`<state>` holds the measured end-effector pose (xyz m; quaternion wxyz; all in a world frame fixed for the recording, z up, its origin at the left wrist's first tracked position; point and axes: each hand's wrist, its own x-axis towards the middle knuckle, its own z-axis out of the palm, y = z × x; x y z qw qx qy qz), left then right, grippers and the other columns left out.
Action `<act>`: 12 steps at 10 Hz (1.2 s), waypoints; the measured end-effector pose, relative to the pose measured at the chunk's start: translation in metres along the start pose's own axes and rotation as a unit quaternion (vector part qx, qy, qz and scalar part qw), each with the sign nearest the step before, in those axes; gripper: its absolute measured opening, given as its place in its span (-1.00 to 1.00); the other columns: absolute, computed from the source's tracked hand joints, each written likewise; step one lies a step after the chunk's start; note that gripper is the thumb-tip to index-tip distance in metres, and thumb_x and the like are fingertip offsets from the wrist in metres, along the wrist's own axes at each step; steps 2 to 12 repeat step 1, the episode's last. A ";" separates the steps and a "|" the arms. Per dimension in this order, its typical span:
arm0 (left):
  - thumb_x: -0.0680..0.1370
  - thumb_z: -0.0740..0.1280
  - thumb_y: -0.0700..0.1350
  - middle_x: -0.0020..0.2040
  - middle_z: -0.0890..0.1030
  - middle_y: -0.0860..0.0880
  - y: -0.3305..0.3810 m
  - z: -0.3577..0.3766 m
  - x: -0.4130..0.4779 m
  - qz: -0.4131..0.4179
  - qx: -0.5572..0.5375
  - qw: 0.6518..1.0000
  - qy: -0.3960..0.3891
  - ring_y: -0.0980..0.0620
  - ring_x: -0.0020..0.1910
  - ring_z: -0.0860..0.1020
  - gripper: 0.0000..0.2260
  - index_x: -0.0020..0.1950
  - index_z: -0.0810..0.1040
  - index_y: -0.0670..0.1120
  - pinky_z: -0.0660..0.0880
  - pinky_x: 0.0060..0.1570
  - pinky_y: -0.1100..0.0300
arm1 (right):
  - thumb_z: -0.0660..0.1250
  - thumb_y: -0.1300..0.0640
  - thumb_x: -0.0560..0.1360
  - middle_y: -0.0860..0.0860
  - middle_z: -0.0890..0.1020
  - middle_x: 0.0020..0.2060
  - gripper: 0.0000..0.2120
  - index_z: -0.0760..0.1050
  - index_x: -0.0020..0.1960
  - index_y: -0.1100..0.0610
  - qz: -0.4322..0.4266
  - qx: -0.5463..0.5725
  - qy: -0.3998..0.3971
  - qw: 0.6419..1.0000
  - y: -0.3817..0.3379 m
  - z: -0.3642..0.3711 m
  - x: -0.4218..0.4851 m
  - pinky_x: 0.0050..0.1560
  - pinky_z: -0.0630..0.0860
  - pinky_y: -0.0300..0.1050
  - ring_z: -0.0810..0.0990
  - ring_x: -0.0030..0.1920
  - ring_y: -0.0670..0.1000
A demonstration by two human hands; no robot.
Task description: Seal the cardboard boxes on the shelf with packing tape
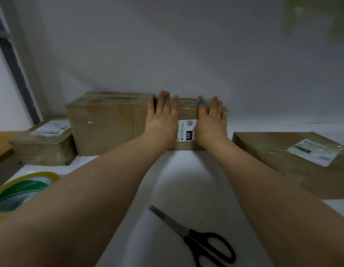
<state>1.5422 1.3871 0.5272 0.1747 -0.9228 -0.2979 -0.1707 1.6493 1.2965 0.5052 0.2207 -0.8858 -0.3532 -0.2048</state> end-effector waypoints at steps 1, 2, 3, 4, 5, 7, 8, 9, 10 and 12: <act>0.54 0.31 -0.04 0.64 -0.17 -0.25 -0.001 -0.016 -0.007 -0.013 -0.058 0.998 0.010 -0.22 0.60 -0.31 -0.10 0.63 -0.27 -0.17 -0.38 0.43 -0.31 | 0.36 0.18 0.56 0.21 0.01 0.62 -0.18 -0.05 0.64 0.06 0.009 0.102 0.044 0.994 -0.011 -0.020 -0.009 0.57 0.05 0.12 0.05 0.61 0.22; 0.54 0.31 -0.04 0.64 -0.17 -0.25 -0.001 -0.016 -0.007 -0.013 -0.058 0.998 0.010 -0.22 0.60 -0.31 -0.10 0.63 -0.27 -0.17 -0.38 0.43 -0.31 | 0.36 0.18 0.56 0.21 0.01 0.62 -0.18 -0.05 0.64 0.06 0.009 0.102 0.044 0.994 -0.011 -0.020 -0.009 0.57 0.05 0.12 0.05 0.61 0.22; 0.54 0.31 -0.04 0.64 -0.17 -0.25 -0.001 -0.016 -0.007 -0.013 -0.058 0.998 0.010 -0.22 0.60 -0.31 -0.10 0.63 -0.27 -0.17 -0.38 0.43 -0.31 | 0.36 0.18 0.56 0.21 0.01 0.62 -0.18 -0.05 0.64 0.06 0.009 0.102 0.044 0.994 -0.011 -0.020 -0.009 0.57 0.05 0.12 0.05 0.61 0.22; 0.54 0.31 -0.04 0.64 -0.17 -0.25 -0.001 -0.016 -0.007 -0.013 -0.058 0.998 0.010 -0.22 0.60 -0.31 -0.10 0.63 -0.27 -0.17 -0.38 0.43 -0.31 | 0.36 0.18 0.56 0.21 0.01 0.62 -0.18 -0.05 0.64 0.06 0.009 0.102 0.044 0.994 -0.011 -0.020 -0.009 0.57 0.05 0.12 0.05 0.61 0.22; 0.54 0.31 -0.04 0.64 -0.17 -0.25 -0.001 -0.016 -0.007 -0.013 -0.058 0.998 0.010 -0.22 0.60 -0.31 -0.10 0.63 -0.27 -0.17 -0.38 0.43 -0.31 | 0.36 0.18 0.56 0.21 0.01 0.62 -0.18 -0.05 0.64 0.06 0.009 0.102 0.044 0.994 -0.011 -0.020 -0.009 0.57 0.05 0.12 0.05 0.61 0.22; 0.54 0.31 -0.04 0.64 -0.17 -0.25 -0.001 -0.016 -0.007 -0.013 -0.058 0.998 0.010 -0.22 0.60 -0.31 -0.10 0.63 -0.27 -0.17 -0.38 0.43 -0.31 | 0.36 0.18 0.56 0.21 0.01 0.62 -0.18 -0.05 0.64 0.06 0.009 0.102 0.044 0.994 -0.011 -0.020 -0.009 0.57 0.05 0.12 0.05 0.61 0.22; 0.54 0.31 -0.04 0.64 -0.17 -0.25 -0.001 -0.016 -0.007 -0.013 -0.058 0.998 0.010 -0.22 0.60 -0.31 -0.10 0.63 -0.27 -0.17 -0.38 0.43 -0.31 | 0.36 0.18 0.56 0.21 0.01 0.62 -0.18 -0.05 0.64 0.06 0.009 0.102 0.044 0.994 -0.011 -0.020 -0.009 0.57 0.05 0.12 0.05 0.61 0.22; 0.54 0.31 -0.04 0.64 -0.17 -0.25 -0.001 -0.016 -0.007 -0.013 -0.058 0.998 0.010 -0.22 0.60 -0.31 -0.10 0.63 -0.27 -0.17 -0.38 0.43 -0.31 | 0.36 0.18 0.56 0.21 0.01 0.62 -0.18 -0.05 0.64 0.06 0.009 0.102 0.044 0.994 -0.011 -0.020 -0.009 0.57 0.05 0.12 0.05 0.61 0.22; 0.54 0.31 -0.04 0.64 -0.17 -0.25 -0.001 -0.016 -0.007 -0.013 -0.058 0.998 0.010 -0.22 0.60 -0.31 -0.10 0.63 -0.27 -0.17 -0.38 0.43 -0.31 | 0.36 0.18 0.56 0.21 0.01 0.62 -0.18 -0.05 0.64 0.06 0.009 0.102 0.044 0.994 -0.011 -0.020 -0.009 0.57 0.05 0.12 0.05 0.61 0.22; 0.54 0.31 -0.04 0.64 -0.17 -0.25 -0.001 -0.016 -0.007 -0.013 -0.058 0.998 0.010 -0.22 0.60 -0.31 -0.10 0.63 -0.27 -0.17 -0.38 0.43 -0.31 | 0.36 0.18 0.56 0.21 0.01 0.62 -0.18 -0.05 0.64 0.06 0.009 0.102 0.044 0.994 -0.011 -0.020 -0.009 0.57 0.05 0.12 0.05 0.61 0.22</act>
